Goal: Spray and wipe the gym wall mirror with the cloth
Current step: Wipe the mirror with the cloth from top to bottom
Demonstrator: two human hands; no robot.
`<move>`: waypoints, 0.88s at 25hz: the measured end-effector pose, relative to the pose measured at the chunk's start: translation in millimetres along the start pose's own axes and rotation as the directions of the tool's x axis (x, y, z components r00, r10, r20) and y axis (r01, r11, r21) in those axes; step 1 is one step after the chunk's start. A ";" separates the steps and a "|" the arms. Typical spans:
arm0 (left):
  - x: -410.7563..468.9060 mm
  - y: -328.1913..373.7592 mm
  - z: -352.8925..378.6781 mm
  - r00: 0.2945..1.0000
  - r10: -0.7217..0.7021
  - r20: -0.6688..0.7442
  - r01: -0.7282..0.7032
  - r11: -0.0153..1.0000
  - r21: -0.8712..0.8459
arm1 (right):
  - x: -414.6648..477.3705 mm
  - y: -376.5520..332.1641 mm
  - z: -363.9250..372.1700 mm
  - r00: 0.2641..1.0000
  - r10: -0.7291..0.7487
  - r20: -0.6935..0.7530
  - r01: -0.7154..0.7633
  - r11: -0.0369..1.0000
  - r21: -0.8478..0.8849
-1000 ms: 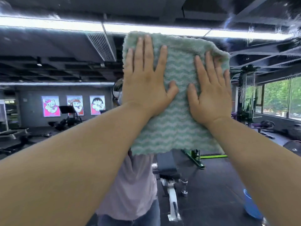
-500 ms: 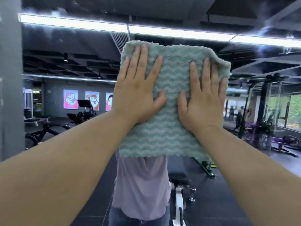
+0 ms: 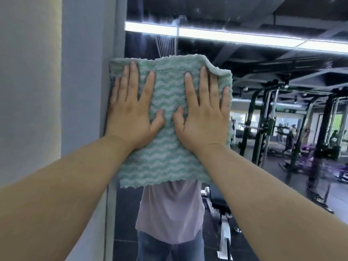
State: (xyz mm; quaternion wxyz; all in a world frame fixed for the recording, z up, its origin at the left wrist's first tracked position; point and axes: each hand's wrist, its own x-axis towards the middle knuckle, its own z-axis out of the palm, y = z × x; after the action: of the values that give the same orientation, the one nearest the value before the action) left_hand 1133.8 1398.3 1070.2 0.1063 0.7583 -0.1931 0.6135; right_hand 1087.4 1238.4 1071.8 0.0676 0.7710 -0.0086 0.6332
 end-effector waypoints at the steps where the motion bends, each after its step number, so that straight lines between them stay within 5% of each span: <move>1: -1.1 -3.2 0.2 1.000 0.001 -0.001 -0.001 1.000 -0.004 | 0.2 -6.7 1.6 1.000 0.008 -0.001 -0.008 1.000 -0.006; 12: 3.0 38.7 7.2 0.995 -0.086 -0.048 0.084 0.996 -0.038 | -6.5 45.8 -8.3 0.994 -0.104 -0.038 0.105 0.994 0.015; 22: 25.3 243.5 34.4 0.985 0.161 -0.057 -0.163 0.986 -0.022 | -57.5 246.9 -41.3 0.993 0.102 -0.063 -0.103 0.995 -0.013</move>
State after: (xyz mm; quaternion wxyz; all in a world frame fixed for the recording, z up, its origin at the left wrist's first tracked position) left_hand 1065.7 1160.6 1068.6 0.0715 0.7214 -0.2595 0.6380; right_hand 1011.3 994.4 1046.5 0.0413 0.7487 -0.0510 0.6596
